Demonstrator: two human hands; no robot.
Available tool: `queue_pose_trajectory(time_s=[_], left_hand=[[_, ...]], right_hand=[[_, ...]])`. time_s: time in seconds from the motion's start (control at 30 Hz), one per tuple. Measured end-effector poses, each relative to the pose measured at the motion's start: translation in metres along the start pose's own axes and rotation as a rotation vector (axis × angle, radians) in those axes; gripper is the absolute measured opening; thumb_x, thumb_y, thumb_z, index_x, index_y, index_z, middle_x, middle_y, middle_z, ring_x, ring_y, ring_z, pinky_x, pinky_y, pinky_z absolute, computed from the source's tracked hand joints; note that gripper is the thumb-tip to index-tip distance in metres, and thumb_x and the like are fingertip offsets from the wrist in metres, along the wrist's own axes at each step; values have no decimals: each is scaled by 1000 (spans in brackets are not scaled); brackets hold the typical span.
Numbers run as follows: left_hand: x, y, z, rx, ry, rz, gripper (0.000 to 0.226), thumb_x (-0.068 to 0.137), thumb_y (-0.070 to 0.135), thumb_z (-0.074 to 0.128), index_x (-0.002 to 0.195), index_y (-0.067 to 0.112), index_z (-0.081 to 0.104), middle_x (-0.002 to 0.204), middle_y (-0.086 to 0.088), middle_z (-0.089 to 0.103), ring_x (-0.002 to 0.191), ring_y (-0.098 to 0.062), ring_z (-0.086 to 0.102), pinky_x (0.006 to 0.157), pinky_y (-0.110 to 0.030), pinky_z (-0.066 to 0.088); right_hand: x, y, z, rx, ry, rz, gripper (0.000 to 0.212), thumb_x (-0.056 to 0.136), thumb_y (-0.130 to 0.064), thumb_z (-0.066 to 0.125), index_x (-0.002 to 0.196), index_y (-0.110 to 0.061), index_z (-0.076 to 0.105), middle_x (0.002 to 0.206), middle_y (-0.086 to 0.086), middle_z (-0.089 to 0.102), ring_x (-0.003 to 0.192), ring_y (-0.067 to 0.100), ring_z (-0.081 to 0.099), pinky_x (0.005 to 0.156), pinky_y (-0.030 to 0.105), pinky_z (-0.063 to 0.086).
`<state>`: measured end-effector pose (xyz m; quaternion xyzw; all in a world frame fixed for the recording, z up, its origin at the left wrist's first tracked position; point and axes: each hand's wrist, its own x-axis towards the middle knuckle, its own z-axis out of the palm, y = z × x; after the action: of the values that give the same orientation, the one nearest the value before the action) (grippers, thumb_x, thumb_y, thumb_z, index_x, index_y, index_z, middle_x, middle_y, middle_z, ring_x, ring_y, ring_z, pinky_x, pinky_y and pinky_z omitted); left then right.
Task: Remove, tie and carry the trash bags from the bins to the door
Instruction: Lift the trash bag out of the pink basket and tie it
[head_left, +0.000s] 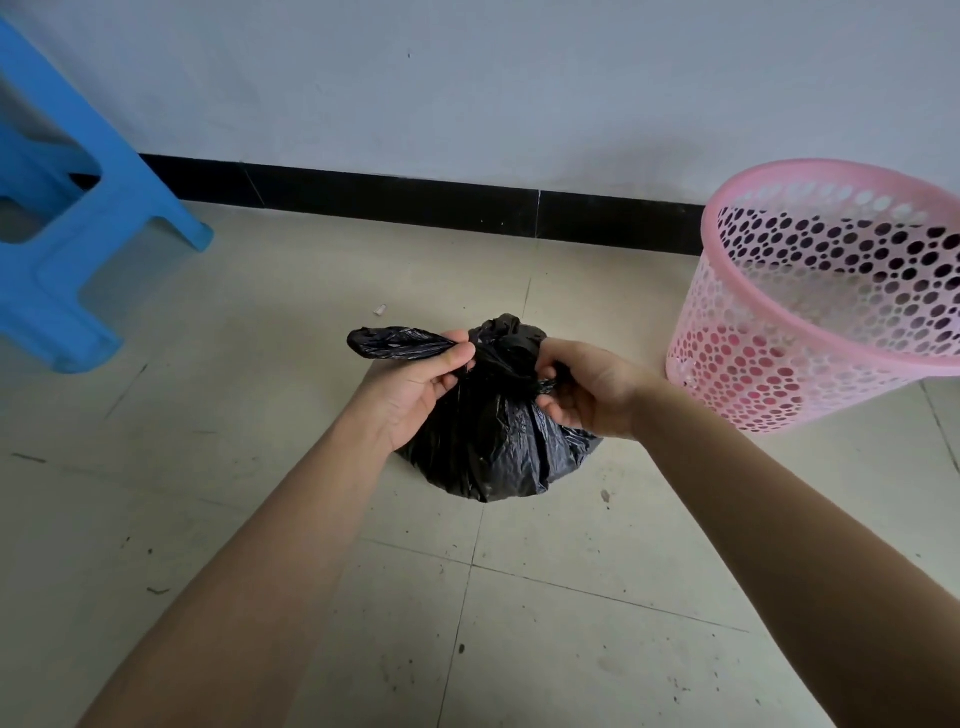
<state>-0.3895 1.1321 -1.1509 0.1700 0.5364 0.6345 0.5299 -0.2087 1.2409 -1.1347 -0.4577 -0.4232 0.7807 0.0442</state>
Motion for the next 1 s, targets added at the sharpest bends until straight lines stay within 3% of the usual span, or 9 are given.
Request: queue_pose_trajectory(time_s=[0.17, 0.27, 0.33, 0.4, 0.47, 0.53, 0.63, 0.83, 1.0], left_hand=[[-1, 3, -4, 78, -89, 23, 17, 66, 2, 76, 76, 16, 75, 77, -2, 72, 74, -16, 68, 75, -26, 50], [-1, 8, -8, 167, -147, 32, 21, 67, -1, 79, 74, 18, 75, 78, -2, 71, 78, -17, 68, 82, -32, 50], [-1, 11, -11, 234, -180, 35, 23, 68, -3, 82, 75, 18, 74, 80, -2, 71, 82, -18, 68, 86, -35, 50], [-2, 15, -11, 299, -229, 31, 23, 68, -2, 82, 77, 16, 72, 83, -3, 71, 88, -21, 68, 89, -37, 52], [-5, 19, -8, 336, -272, 28, 20, 67, 0, 78, 79, 14, 70, 84, -4, 70, 88, -20, 69, 85, -32, 55], [-8, 22, -4, 367, -298, 31, 20, 67, 0, 77, 78, 14, 70, 81, -4, 69, 84, -18, 69, 80, -27, 56], [-9, 23, -2, 395, -324, 45, 20, 68, -2, 77, 78, 13, 67, 78, -2, 66, 78, -15, 66, 79, -24, 55], [-7, 10, -14, 381, -223, 117, 31, 60, 8, 90, 74, 22, 66, 86, -5, 65, 87, -21, 63, 85, -32, 53], [-5, -6, 6, 558, 199, 402, 28, 58, 4, 81, 71, 20, 62, 72, -2, 68, 66, -18, 62, 65, -31, 49]], right_hand=[[-2, -5, -11, -19, 1, 5, 14, 92, -11, 55, 78, -9, 56, 59, 11, 60, 43, 15, 60, 39, 20, 51], [-8, -14, -27, -220, -41, -110, 25, 93, -23, 64, 105, -1, 66, 87, 18, 71, 60, 17, 65, 46, 22, 51], [-8, -24, -34, -424, 69, -308, 33, 92, -32, 66, 117, -11, 67, 111, 12, 71, 76, 15, 63, 64, 27, 51], [-6, -35, -35, -537, 186, -524, 36, 91, -25, 68, 126, -24, 63, 122, 1, 65, 100, 13, 61, 88, 31, 50], [-3, -41, -31, -640, 21, -578, 48, 88, -15, 69, 132, -32, 60, 136, -5, 56, 123, 11, 53, 104, 35, 42], [0, -40, -24, -797, -173, -482, 54, 86, -17, 69, 135, -37, 57, 146, -9, 50, 135, 10, 45, 114, 38, 32], [1, -31, -15, -923, -260, -402, 44, 92, -20, 67, 135, -29, 59, 133, -12, 63, 121, 7, 59, 113, 39, 39], [5, -16, -11, -937, -154, -464, 19, 91, -30, 69, 110, -30, 72, 103, -17, 73, 96, 1, 66, 100, 33, 47], [5, -11, -7, -858, -171, -474, 17, 92, -27, 70, 107, -22, 74, 99, -4, 76, 95, 14, 70, 94, 30, 52]])
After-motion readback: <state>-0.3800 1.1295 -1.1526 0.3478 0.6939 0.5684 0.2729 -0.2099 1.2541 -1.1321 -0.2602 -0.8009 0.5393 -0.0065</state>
